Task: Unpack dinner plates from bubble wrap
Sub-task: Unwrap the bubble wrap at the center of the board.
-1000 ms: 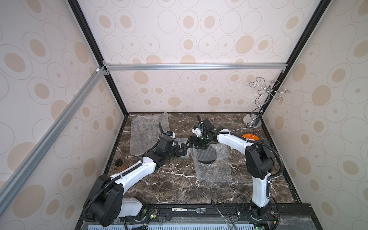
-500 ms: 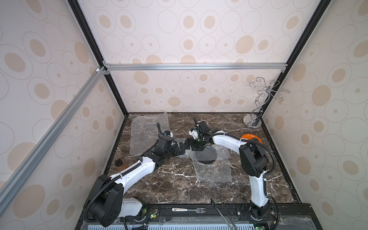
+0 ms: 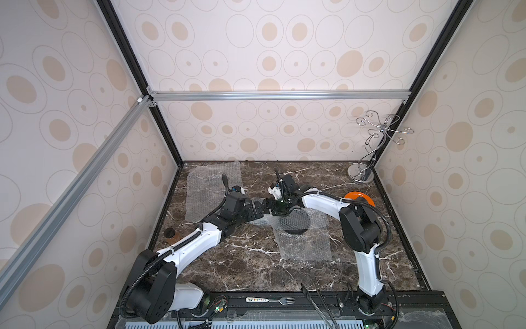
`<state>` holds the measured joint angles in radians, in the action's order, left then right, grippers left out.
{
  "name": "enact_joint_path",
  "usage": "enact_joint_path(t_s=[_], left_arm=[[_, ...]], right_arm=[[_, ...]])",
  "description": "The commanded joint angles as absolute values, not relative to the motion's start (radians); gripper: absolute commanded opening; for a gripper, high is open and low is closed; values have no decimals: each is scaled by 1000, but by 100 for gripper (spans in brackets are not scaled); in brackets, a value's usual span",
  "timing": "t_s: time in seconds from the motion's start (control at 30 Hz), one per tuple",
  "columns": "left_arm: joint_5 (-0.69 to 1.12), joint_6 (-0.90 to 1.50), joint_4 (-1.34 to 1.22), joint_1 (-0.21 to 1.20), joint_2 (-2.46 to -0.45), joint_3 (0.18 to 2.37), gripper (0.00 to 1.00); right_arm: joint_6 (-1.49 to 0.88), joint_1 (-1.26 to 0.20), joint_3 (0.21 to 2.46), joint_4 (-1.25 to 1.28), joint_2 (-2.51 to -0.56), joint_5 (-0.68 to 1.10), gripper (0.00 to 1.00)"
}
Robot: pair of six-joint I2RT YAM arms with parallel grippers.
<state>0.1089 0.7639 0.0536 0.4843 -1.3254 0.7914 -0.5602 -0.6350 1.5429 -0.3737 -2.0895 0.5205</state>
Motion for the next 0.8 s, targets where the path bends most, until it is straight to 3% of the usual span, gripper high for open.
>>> enact_joint_path(t_s=[0.0,0.43,0.77], left_arm=[[101,783,64,478,-1343,844,100],[101,788,63,476,-1386,873,100],[127,753,44,476,-1431,926,100]], right_arm=[[-563,-653,1522,-362,-2090,526,87],[-533,-637,1507,-388,-2018,562,87],[-515,-519,1414,-415,-1887,589,88]])
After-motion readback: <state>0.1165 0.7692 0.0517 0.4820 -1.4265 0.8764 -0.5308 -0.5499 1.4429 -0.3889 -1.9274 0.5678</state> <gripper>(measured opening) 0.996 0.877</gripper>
